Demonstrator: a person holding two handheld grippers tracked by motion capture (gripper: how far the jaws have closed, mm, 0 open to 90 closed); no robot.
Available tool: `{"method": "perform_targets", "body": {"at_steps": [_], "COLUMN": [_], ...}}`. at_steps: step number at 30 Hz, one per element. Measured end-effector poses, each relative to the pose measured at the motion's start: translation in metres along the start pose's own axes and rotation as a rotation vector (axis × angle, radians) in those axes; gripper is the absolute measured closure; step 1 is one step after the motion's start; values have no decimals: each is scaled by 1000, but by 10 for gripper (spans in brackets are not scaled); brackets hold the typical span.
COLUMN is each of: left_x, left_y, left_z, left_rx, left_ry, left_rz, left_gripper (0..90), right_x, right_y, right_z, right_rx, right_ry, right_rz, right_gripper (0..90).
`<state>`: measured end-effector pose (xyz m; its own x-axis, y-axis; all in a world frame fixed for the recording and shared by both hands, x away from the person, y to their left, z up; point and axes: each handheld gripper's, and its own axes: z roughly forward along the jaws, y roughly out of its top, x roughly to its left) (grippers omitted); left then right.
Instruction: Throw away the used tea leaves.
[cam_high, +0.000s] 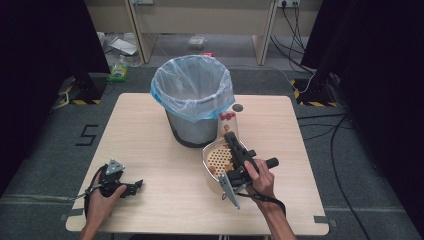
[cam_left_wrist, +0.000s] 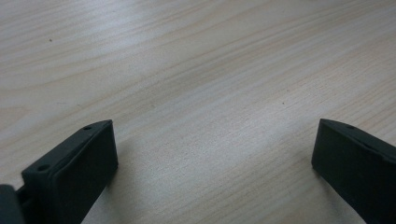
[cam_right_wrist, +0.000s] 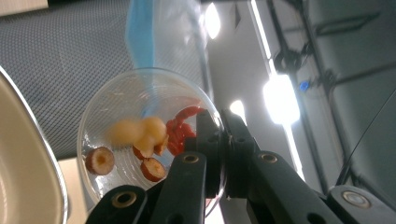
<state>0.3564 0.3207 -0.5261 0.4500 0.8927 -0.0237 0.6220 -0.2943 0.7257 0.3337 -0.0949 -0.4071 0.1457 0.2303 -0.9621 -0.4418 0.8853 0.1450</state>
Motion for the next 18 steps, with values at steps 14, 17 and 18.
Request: {"method": "perform_targets", "body": {"at_steps": [14,17,18], "left_x": [0,0,0], "left_y": [0,0,0], "left_z": [0,0,0], "left_rx": [0,0,0], "left_ry": [0,0,0], "left_rz": [-1,0,0], "left_gripper": [0,0,0], "right_x": [-3,-2,-3], "right_y": [-2,-5,-5], "right_z": [-2,0,-2], "right_rx": [10,23,13], "right_ry": [-19,-16,-20], "right_rz": [-5,-15,-9], "right_gripper": [875,875,875]}}
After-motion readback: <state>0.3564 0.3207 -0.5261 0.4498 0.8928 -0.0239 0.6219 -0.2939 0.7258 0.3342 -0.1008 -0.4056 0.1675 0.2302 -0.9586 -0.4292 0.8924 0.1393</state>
